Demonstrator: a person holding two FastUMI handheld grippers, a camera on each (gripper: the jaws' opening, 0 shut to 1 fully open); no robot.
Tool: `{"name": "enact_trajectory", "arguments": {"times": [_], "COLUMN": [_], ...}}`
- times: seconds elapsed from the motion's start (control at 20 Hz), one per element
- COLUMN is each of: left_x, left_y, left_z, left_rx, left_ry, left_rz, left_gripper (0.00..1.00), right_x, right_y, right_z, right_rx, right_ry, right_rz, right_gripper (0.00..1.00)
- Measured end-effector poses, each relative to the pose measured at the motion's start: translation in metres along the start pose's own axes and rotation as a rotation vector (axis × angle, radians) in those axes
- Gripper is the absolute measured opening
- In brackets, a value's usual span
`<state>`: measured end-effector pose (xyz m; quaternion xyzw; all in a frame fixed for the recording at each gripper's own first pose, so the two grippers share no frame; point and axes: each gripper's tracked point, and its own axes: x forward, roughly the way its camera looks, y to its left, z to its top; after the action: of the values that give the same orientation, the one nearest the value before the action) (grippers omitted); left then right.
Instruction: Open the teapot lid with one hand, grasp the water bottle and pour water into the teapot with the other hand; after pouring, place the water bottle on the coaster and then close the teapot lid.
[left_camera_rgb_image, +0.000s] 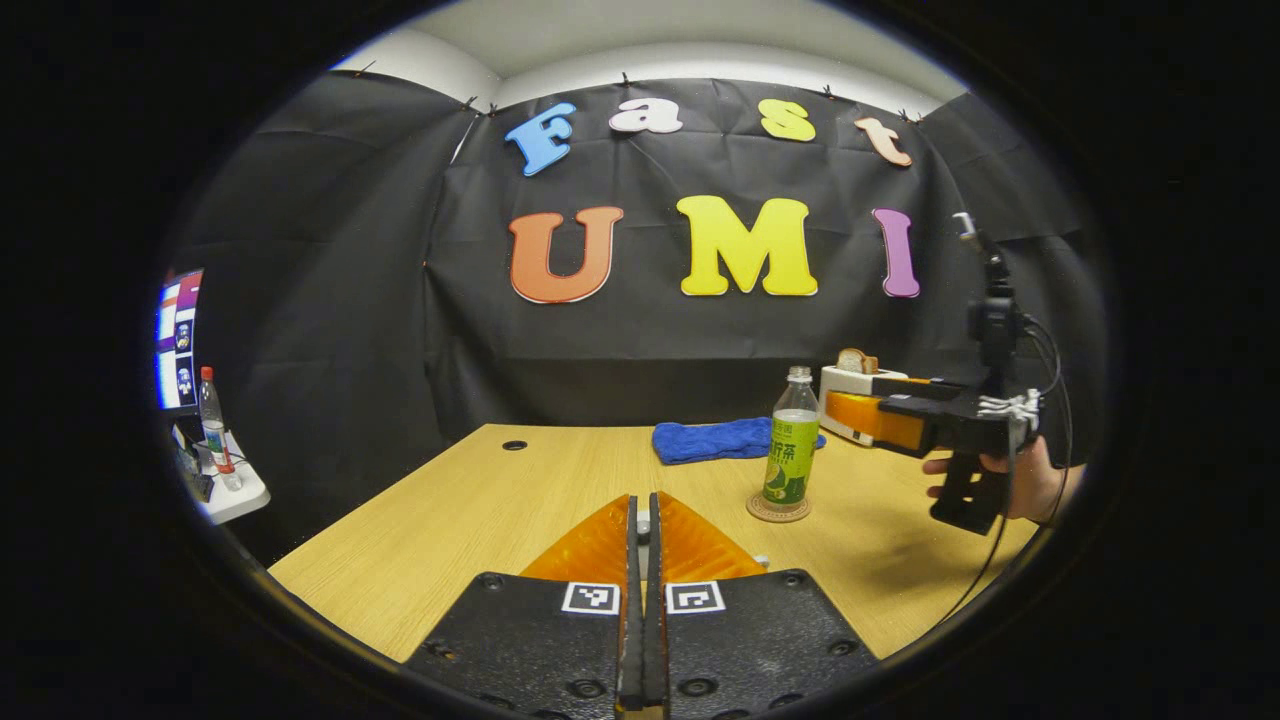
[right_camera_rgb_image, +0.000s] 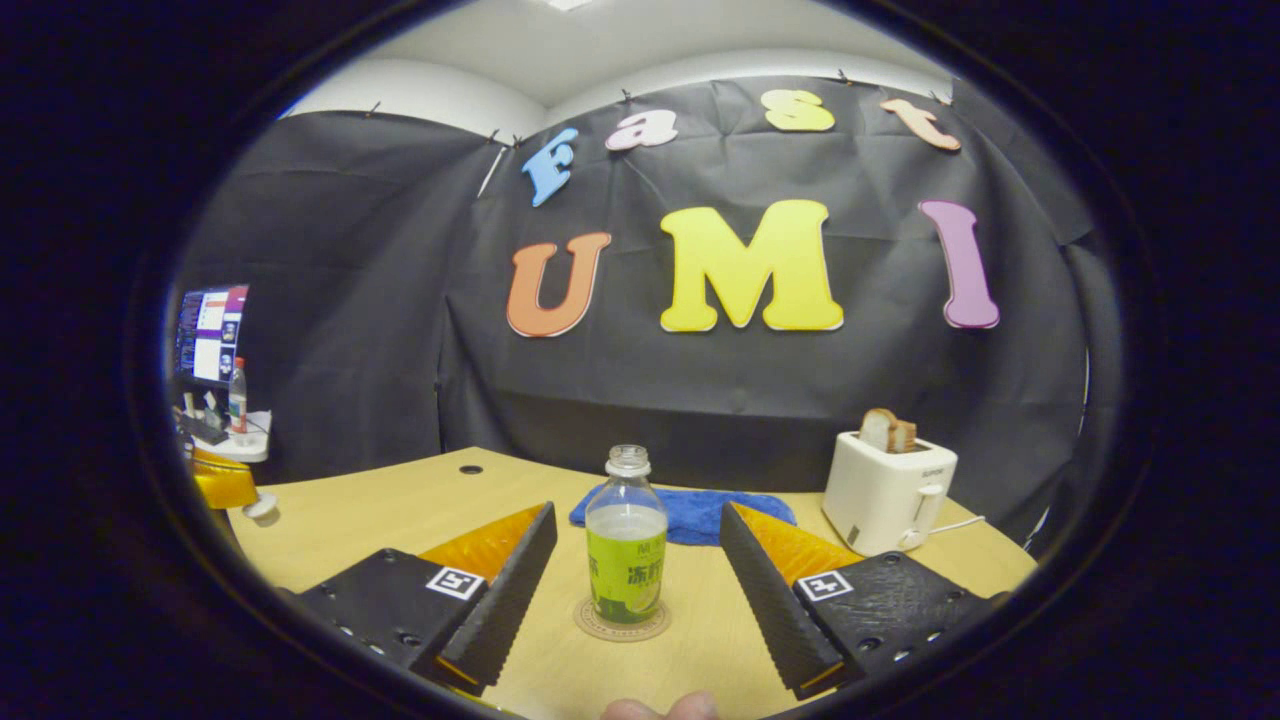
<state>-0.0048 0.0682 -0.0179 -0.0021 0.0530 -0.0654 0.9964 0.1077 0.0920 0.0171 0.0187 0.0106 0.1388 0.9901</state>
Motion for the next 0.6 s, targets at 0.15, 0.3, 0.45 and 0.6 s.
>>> {"name": "enact_trajectory", "arguments": {"times": [0.15, 0.3, 0.45, 0.6], "left_x": [0.013, 0.026, 0.039, 0.051], "left_y": [-0.019, -0.04, -0.049, -0.051], "left_z": [-0.009, -0.026, -0.038, -0.05], "left_rx": [-0.017, -0.008, -0.015, -0.037], "left_ry": [0.007, 0.036, 0.053, 0.081], "left_rz": [-0.024, -0.049, -0.052, -0.06], "left_gripper": [0.03, 0.03, 0.03, 0.03], "right_x": [-0.046, -0.082, -0.108, -0.121], "right_y": [-0.019, -0.036, -0.053, -0.066], "right_z": [-0.004, -0.025, -0.043, -0.053], "right_rx": [0.022, 0.04, 0.039, 0.046], "right_ry": [-0.018, -0.015, -0.013, -0.027], "right_rz": [-0.038, -0.082, -0.134, -0.171], "right_gripper": [0.97, 0.97, 0.97, 0.97]}}
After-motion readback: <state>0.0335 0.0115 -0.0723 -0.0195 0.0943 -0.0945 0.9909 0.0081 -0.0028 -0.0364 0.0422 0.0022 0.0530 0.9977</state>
